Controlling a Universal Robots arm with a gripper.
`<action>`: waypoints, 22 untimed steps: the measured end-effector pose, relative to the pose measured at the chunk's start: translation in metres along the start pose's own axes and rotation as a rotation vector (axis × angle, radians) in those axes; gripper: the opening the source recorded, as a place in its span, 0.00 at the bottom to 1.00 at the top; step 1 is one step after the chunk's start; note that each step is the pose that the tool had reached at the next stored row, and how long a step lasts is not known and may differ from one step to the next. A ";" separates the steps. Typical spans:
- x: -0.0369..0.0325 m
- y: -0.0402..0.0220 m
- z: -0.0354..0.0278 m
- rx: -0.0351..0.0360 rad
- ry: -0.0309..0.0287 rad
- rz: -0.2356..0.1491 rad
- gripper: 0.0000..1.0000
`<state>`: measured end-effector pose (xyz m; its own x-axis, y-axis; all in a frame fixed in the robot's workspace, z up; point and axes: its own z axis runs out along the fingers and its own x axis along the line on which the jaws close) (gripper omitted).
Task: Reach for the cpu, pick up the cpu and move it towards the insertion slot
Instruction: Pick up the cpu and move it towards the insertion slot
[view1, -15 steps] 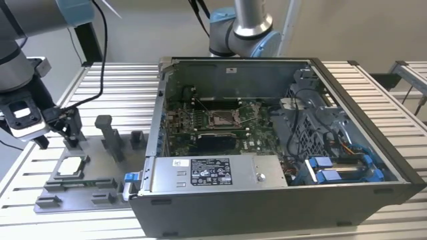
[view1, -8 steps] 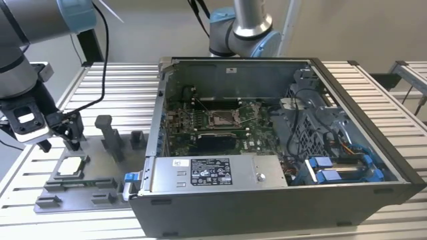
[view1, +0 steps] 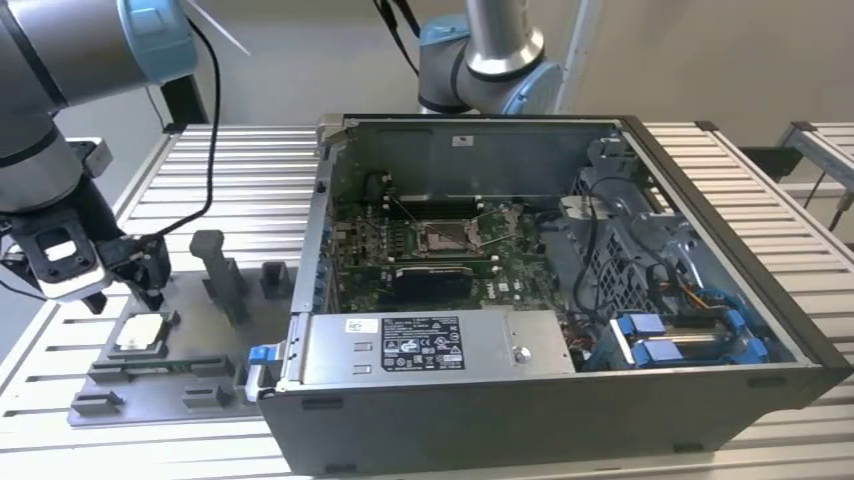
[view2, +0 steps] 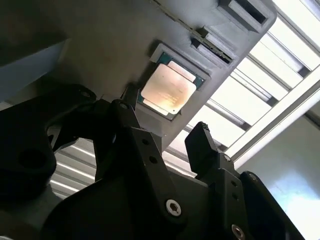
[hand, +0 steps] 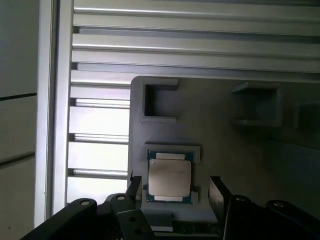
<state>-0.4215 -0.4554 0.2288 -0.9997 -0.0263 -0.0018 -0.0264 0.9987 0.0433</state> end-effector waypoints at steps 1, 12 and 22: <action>0.0001 -0.0005 0.0018 -0.0001 -0.0001 0.000 1.00; 0.0023 -0.0025 0.0177 0.0001 0.0002 0.002 1.00; 0.0030 -0.0071 0.0312 0.0000 -0.0002 0.006 1.00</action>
<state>-0.4244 -0.4612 0.1973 -0.9998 -0.0202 -0.0017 -0.0202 0.9989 0.0433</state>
